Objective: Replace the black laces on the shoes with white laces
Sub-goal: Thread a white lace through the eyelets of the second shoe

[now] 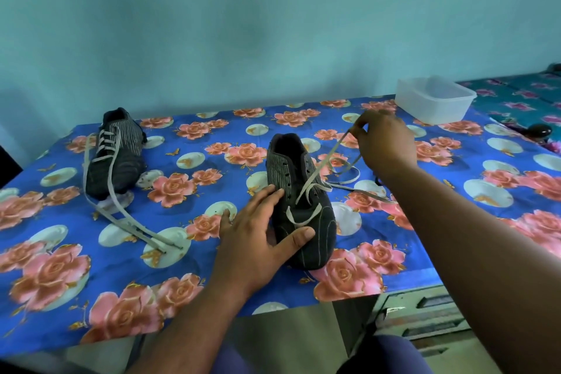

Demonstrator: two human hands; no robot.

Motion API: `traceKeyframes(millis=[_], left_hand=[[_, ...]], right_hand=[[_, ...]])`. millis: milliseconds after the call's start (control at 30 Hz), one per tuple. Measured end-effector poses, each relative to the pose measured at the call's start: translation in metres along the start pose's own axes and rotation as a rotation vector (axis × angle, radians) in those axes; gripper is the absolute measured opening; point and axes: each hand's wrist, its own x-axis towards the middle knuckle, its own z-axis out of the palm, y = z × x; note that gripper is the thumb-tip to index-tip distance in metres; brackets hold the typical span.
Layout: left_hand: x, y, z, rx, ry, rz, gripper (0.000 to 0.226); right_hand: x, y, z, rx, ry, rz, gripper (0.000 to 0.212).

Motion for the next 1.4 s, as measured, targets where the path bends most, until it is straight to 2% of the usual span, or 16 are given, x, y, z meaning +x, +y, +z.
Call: traceKeyframes(millis=[67, 133, 233, 333, 400, 500, 667, 733, 833, 900, 933, 967, 1100, 1200, 1300, 1400], left_hand=[[0.0, -0.001, 0.0, 0.001, -0.006, -0.004, 0.104], [-0.001, -0.001, 0.001, -0.001, -0.007, 0.003, 0.103], [-0.001, -0.001, 0.001, -0.008, -0.013, 0.028, 0.098], [0.0, -0.002, 0.002, 0.021, -0.036, 0.048, 0.095], [0.001, -0.001, 0.002, 0.034, -0.06, 0.052, 0.095], [0.0, 0.0, 0.002, 0.033, -0.076, 0.045, 0.095], [0.001, -0.001, 0.002, 0.039, -0.078, 0.032, 0.096], [0.001, 0.0, 0.002, 0.028, -0.079, 0.025, 0.097], [0.001, 0.0, 0.002, 0.012, -0.071, 0.017, 0.096], [0.001, 0.0, 0.002, 0.013, -0.069, 0.014, 0.096], [0.001, -0.001, 0.002, 0.012, -0.067, 0.013, 0.097], [0.001, -0.001, 0.003, 0.011, -0.064, 0.013, 0.097], [0.001, -0.004, 0.004, -0.035, -0.039, 0.024, 0.093], [0.003, -0.008, 0.004, -0.209, 0.048, 0.046, 0.072], [0.007, -0.005, 0.0, -0.194, 0.193, 0.132, 0.042], [0.015, 0.004, -0.006, -0.136, 0.169, 0.143, 0.034]], right_hand=[[-0.002, 0.001, 0.0, -0.038, -0.052, 0.04, 0.017], [-0.013, -0.001, -0.003, 0.006, -0.125, -0.008, 0.022], [-0.048, -0.011, -0.013, 0.161, -0.159, -0.359, 0.037], [-0.072, -0.019, -0.013, 0.034, -0.204, -0.691, 0.044], [-0.073, -0.021, -0.009, -0.037, -0.18, -0.767, 0.037], [-0.065, -0.023, -0.008, -0.038, -0.144, -0.825, 0.015], [-0.049, -0.026, -0.013, -0.054, -0.168, -0.86, 0.008], [-0.039, -0.028, -0.016, -0.139, -0.069, -0.807, 0.008], [-0.023, -0.03, -0.015, -0.259, 0.09, -0.618, 0.02], [-0.025, -0.037, -0.009, -0.303, 0.042, -0.63, 0.023], [-0.029, -0.04, -0.006, -0.3, 0.0, -0.648, 0.018], [-0.035, -0.044, -0.005, -0.263, -0.031, -0.64, 0.01], [-0.061, -0.042, -0.008, 0.1, -0.059, -0.499, 0.012], [-0.088, -0.028, -0.018, 0.339, -0.143, -0.479, 0.011], [-0.108, -0.018, -0.023, 0.414, -0.273, -0.47, 0.012], [-0.112, -0.015, -0.022, 0.394, -0.299, -0.48, 0.013]])
